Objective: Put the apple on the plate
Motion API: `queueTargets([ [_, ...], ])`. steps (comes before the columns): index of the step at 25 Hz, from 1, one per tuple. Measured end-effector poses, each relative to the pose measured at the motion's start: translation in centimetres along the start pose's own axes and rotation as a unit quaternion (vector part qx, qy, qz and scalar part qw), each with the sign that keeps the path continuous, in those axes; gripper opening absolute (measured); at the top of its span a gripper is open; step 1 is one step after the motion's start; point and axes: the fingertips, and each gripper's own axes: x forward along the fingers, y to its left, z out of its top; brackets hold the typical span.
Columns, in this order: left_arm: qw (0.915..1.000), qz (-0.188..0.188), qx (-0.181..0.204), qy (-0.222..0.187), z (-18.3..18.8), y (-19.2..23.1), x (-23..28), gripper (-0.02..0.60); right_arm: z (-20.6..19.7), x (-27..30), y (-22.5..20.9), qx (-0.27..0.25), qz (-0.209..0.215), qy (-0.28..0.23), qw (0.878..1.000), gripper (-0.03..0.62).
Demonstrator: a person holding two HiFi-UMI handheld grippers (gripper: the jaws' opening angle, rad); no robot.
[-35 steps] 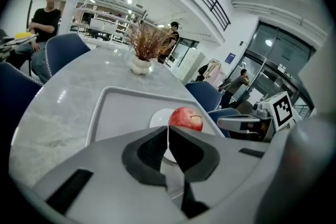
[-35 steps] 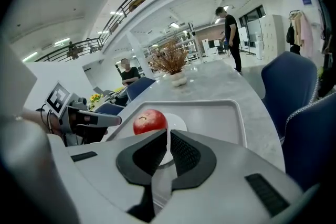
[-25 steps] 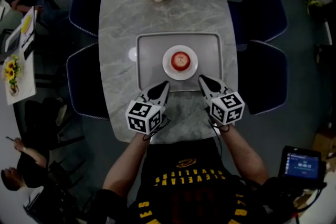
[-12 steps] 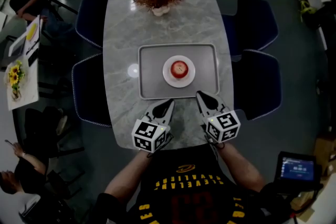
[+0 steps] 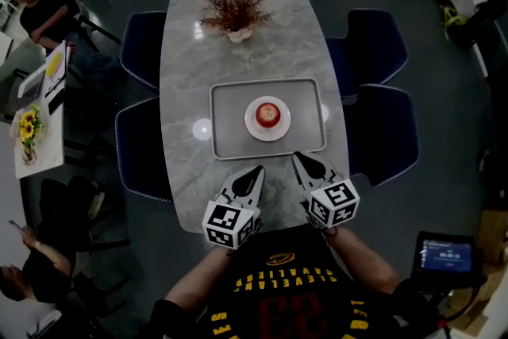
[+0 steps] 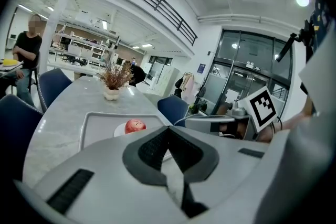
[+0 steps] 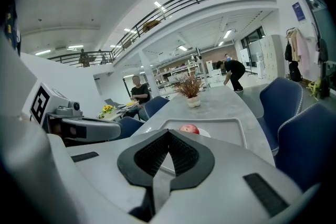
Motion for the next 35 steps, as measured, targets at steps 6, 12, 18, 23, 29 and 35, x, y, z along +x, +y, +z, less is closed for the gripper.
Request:
queueTargets([
  [6, 0.9996, -0.006, 0.008, -0.027, 1.5, -1.3, -1.6, 0.002, 1.4, -1.4, 1.8, 0.001, 0.009, -0.021, 1.0, 0.006],
  [12, 0.9979, -0.029, 0.013, -0.056, 3.8, -2.8, -1.8, 0.002, 3.2, -1.6, 3.0, -0.003, 0.02, -0.045, 0.999, 0.006],
  [18, 0.9933, -0.04, 0.063, -0.089, 6.4, -5.1, -4.4, 0.002, 5.6, -3.6, 5.4, -0.003, 0.023, -0.072, 0.997, 0.006],
  [23, 0.9914, -0.051, 0.063, -0.103, 7.0, -5.5, -4.4, 0.002, 7.1, -3.9, 6.3, -0.006, 0.031, -0.093, 0.995, 0.006],
  [29, 0.9903, -0.057, 0.076, -0.101, 7.2, -6.6, -6.3, 0.002, 7.4, -5.0, 8.7, -0.01, 0.031, -0.103, 0.994, 0.006],
  [35, 0.9892, -0.056, 0.084, -0.106, 7.4, -6.4, -5.7, 0.002, 7.7, -4.8, 9.2, -0.027, 0.038, -0.109, 0.993, 0.006],
])
